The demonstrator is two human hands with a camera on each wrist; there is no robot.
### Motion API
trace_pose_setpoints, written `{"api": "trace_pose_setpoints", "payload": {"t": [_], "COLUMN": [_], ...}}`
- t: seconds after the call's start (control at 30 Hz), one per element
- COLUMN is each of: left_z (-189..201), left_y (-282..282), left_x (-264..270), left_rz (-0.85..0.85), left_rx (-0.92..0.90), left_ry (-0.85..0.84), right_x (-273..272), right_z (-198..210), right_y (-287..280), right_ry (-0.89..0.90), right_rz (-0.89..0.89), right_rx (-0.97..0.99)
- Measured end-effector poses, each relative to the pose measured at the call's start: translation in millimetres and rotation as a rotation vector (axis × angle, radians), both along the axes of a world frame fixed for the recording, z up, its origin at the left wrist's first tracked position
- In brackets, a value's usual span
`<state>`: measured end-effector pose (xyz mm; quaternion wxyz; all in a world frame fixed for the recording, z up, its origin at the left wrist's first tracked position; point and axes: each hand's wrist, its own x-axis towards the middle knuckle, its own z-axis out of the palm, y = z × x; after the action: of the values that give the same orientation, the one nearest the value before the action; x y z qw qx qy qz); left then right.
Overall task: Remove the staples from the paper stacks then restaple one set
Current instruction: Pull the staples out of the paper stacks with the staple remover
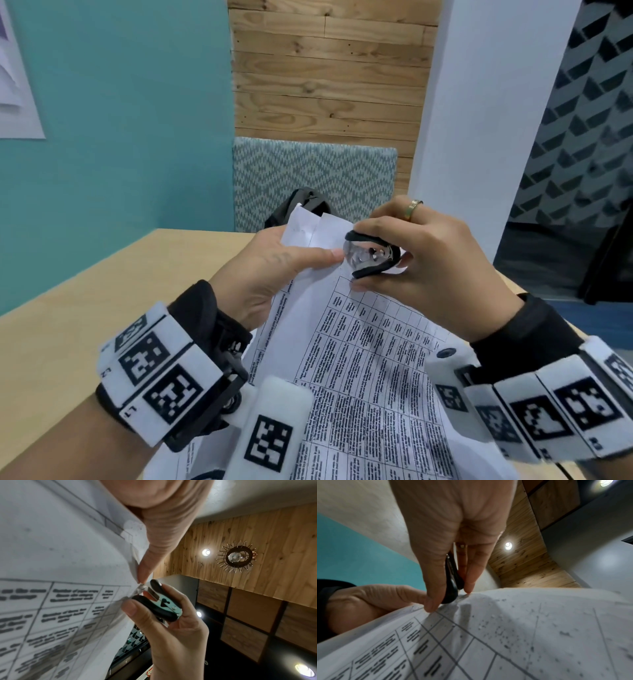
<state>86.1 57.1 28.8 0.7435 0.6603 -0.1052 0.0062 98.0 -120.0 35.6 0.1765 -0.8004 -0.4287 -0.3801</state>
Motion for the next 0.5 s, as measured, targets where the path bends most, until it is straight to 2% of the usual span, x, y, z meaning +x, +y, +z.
{"api": "trace_pose_setpoints", "payload": {"t": [0.27, 0.5], "left_z": [2.4, 3.1], "left_y": [-2.0, -0.8], "left_x": [-3.3, -4.2], "left_rz": [0.005, -0.012], "left_rx": [0.007, 0.007], "left_ry": [-0.024, -0.005], "right_x": [-2.7, -2.8], "right_z": [1.5, 2.2], "right_y": [-0.4, -1.5], "right_ry": [-0.050, -0.010], "right_rz": [-0.023, -0.002], "right_rx": [-0.027, -0.035]}}
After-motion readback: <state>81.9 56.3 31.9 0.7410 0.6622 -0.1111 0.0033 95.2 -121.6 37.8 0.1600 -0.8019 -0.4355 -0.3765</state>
